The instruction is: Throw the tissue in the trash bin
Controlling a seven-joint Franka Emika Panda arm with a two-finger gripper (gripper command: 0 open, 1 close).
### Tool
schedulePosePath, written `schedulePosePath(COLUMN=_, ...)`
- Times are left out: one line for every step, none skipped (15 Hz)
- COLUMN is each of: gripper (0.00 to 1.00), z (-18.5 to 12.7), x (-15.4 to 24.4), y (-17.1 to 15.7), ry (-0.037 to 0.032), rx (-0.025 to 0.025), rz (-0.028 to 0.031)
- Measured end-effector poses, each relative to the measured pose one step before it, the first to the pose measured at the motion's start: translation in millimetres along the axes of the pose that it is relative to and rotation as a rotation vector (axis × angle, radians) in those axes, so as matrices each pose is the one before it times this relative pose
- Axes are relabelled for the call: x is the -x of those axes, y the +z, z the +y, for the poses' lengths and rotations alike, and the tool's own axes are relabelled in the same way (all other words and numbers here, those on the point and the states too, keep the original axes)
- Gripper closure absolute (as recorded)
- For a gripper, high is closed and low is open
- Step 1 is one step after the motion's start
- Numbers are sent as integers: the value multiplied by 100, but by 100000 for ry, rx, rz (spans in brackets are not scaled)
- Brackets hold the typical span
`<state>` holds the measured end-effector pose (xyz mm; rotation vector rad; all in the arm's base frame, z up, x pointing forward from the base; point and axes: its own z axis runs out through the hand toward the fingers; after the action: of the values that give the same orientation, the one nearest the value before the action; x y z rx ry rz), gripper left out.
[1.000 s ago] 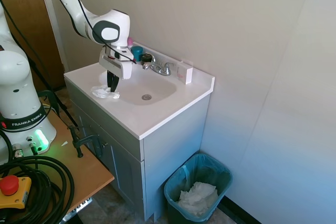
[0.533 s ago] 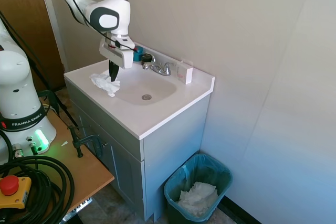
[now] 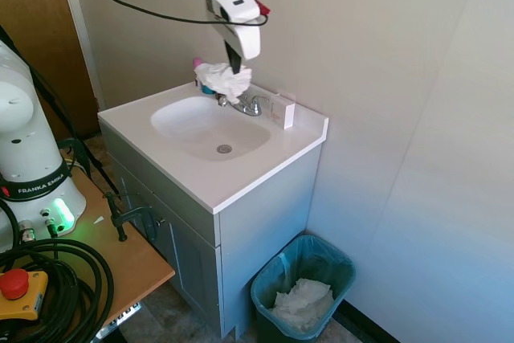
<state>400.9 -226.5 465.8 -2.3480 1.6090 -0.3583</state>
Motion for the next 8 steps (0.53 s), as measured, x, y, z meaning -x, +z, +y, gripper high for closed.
schedulePosePath(gripper=100, z=942, x=-3043, y=-165, ry=6335, rx=-3315, rz=1783)
schedulePosePath(gripper=100, z=569, x=-2764, y=626, ry=5686, rx=-2043, rz=810)
schedulePosePath(gripper=100, z=456, x=-2665, y=1179, ry=6064, rx=-295, rz=656)
schedulePosePath(gripper=100, z=344, x=-2286, y=1442, ry=5413, rx=793, rz=990)
schedulePosePath(gripper=100, z=290, x=-2195, y=1550, ry=4722, rx=1119, rz=1613)
schedulePosePath(gripper=100, z=369, x=-2157, y=1907, ry=4649, rx=1941, rz=1378)
schedulePosePath(gripper=100, z=308, x=-1851, y=1876, ry=3730, rx=2455, rz=870)
schedulePosePath(gripper=100, z=105, x=-1653, y=1963, ry=2464, rx=2762, rz=906)
